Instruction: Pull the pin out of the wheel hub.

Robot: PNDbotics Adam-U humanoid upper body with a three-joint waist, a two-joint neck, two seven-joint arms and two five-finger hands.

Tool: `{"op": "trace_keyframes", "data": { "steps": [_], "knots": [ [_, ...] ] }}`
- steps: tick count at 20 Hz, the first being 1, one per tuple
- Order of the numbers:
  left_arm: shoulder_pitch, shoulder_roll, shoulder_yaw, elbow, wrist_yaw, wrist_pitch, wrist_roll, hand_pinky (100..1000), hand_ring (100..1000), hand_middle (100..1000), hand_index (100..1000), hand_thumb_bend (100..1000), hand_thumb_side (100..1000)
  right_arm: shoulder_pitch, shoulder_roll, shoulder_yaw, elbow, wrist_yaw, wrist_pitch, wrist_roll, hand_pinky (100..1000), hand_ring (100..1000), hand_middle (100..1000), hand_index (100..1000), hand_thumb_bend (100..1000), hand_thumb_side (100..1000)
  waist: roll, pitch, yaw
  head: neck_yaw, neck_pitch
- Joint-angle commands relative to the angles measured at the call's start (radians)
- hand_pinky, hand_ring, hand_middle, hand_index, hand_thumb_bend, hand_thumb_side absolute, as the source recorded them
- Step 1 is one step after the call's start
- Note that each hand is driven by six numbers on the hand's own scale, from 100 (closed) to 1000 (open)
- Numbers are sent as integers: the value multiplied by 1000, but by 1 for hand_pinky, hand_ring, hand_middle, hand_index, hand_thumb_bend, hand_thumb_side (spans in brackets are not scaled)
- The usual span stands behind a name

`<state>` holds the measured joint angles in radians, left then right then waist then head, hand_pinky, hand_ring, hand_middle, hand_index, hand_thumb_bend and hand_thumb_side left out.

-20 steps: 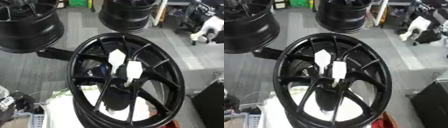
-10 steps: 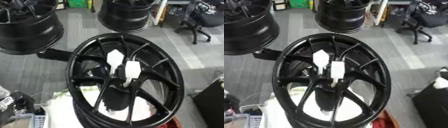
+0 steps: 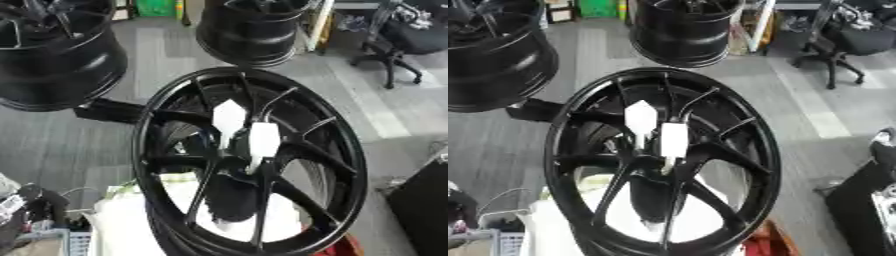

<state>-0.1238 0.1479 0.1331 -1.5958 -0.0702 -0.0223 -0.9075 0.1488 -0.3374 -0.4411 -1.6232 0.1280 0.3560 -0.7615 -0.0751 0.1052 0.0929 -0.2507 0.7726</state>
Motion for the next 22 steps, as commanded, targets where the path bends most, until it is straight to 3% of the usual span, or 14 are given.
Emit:
{"op": "trace_keyframes", "data": {
  "steps": [1,8,15,22],
  "knots": [
    [-8,4,2,-20,4,3,0,556,487,484,643,100,1000,-11,15,8,-68,-5,74,-145,548,563,744,883,171,356,3,-7,1,1,-3],
    [-11,-1,-6,-19,4,0,0,556,487,484,643,100,1000,-51,90,102,-143,-40,-85,-145,546,560,705,875,126,356,13,-2,2,-1,-3],
    [-13,-3,-10,-18,7,-4,0,555,488,484,643,100,1000,-83,137,173,-107,-107,-217,-145,548,562,687,870,100,371,20,4,2,-5,-3],
    [-14,-3,-12,-14,6,-8,0,555,488,484,643,100,1000,-95,144,214,-88,-111,-262,-145,549,564,684,871,100,376,23,6,2,-10,-3]
  ]
}}
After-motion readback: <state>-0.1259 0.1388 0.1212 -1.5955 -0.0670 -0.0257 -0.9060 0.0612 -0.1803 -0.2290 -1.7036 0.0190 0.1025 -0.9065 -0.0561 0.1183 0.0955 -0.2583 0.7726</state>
